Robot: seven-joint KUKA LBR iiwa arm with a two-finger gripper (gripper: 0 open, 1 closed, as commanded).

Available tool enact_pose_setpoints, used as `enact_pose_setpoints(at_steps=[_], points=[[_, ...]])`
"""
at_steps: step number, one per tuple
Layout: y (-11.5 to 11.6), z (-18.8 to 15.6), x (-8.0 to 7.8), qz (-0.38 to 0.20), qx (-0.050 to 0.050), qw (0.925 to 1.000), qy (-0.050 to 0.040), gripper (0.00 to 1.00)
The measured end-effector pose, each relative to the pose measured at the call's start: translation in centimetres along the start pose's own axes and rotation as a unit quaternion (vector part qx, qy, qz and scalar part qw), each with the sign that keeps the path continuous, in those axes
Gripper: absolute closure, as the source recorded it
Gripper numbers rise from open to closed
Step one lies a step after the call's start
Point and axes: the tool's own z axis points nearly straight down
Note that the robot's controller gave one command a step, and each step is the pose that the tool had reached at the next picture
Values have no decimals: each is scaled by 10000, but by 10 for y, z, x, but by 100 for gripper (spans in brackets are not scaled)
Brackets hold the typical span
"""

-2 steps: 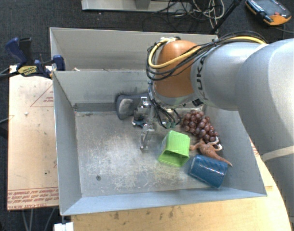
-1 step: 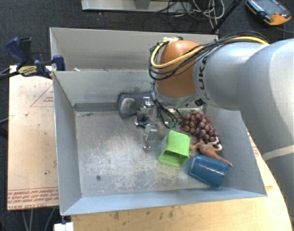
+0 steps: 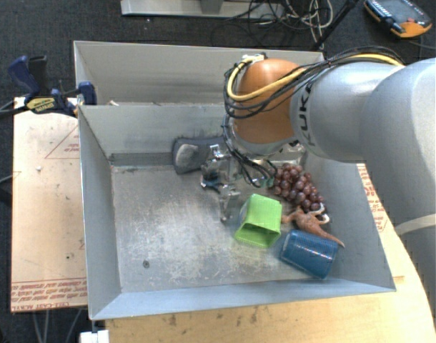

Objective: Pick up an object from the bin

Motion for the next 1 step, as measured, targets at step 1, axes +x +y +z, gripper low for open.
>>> enact_pose_setpoints(at_steps=[1], points=[[-24,-3,15,2111,-15,9775,18,100]])
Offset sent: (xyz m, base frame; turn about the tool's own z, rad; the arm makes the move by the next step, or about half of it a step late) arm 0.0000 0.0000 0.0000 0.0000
